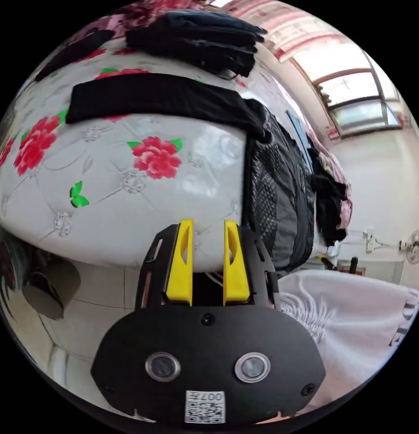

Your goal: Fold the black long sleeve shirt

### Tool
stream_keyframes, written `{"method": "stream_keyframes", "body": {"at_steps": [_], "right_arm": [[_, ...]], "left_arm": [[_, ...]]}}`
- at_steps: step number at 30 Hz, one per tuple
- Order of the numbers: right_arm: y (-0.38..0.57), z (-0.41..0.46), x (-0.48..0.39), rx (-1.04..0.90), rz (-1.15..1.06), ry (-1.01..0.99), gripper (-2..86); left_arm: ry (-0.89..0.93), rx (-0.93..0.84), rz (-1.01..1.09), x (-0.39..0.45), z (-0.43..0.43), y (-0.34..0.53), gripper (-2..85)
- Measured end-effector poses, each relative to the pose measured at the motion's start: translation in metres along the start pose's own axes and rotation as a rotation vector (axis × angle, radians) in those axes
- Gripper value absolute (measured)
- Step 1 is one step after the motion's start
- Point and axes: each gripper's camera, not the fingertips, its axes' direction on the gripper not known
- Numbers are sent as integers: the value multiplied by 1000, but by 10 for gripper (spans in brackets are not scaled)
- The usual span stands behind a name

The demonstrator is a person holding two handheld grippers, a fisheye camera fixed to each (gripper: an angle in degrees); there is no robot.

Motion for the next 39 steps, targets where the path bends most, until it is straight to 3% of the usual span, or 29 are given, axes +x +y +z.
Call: {"method": "stream_keyframes", "body": {"at_steps": [3, 5, 10, 14, 15, 19, 23, 26, 29, 36, 39], "right_arm": [[-9, -17, -21, 83, -27, -63, 8], [-13, -20, -50, 116, -89, -103, 8], [-14, -8, -150, 99, -293, -153, 8], [-5, 3, -204, 90, -420, -63, 5], [-2, 7, -215, 84, -439, -31, 3], [1, 14, -231, 72, -386, -50, 0], [4, 19, -238, 70, -316, -78, 0], [5, 22, -243, 61, -268, -90, 2], [9, 17, -245, 87, -196, -100, 10], [11, -3, -233, 233, -6, -218, 36], [8, -12, -219, 287, 65, -247, 43]], "left_arm": [[127, 177, -347, -74, -34, -24, 110], [137, 250, -442, -100, -47, -41, 120], [-158, 345, -518, -127, -78, -94, 172], [-241, 359, -500, -131, -81, -125, 176], [-233, 329, -496, -134, -75, -136, 172], [-481, 195, -582, -131, -67, -159, 93], [-443, 238, -413, -125, -61, -169, 41], [-197, 367, -336, -128, -79, -164, 26], [-51, 539, -105, -83, -118, -163, 19], [390, 766, 629, 144, -186, -133, 18], [650, 673, 893, 258, -175, -95, 32]]}}
